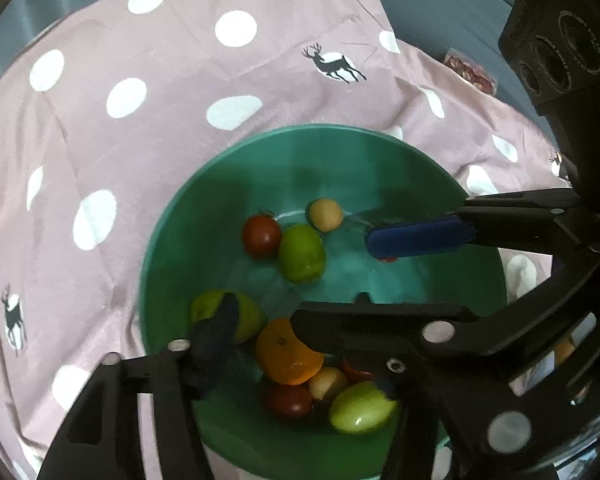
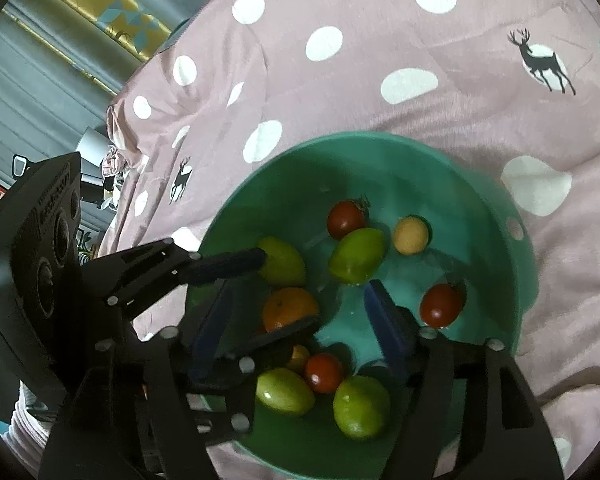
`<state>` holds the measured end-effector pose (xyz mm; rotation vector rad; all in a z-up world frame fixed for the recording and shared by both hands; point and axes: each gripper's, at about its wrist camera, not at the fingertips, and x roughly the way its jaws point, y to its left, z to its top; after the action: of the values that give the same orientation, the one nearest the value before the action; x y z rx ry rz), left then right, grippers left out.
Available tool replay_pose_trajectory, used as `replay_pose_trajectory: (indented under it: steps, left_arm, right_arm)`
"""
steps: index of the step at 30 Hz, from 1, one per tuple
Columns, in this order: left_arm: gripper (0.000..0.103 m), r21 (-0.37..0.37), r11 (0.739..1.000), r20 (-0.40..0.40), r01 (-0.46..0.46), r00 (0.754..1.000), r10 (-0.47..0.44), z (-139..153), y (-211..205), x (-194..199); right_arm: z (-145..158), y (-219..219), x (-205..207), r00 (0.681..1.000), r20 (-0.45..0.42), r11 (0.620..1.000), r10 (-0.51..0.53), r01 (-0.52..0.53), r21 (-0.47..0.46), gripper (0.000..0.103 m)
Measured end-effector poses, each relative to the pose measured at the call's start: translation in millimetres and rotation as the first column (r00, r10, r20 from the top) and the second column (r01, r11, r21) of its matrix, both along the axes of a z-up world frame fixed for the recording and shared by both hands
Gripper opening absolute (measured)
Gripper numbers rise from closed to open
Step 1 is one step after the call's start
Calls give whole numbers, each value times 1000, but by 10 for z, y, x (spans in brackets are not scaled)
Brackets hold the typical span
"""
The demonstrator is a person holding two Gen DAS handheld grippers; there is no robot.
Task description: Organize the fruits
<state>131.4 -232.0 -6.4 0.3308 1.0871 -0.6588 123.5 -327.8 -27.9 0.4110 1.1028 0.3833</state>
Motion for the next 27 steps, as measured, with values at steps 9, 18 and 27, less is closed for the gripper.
replay_pose_trajectory:
  steps: [9, 18, 27]
  left_arm:
    - [78, -3, 1000, 60, -20, 998, 20, 169, 53, -126]
    - [80, -1, 997, 133, -76, 988, 76, 301, 151, -248]
    - [81, -40, 985, 174, -168, 970, 172, 425, 348, -394]
  right_arm:
    - [209, -35, -154, 998, 60, 999, -34, 35, -20, 80]
    - [509, -55, -366, 975, 201, 968, -94, 137, -210, 101]
    - [769, -75, -598, 945, 315, 908, -93, 209, -362, 103]
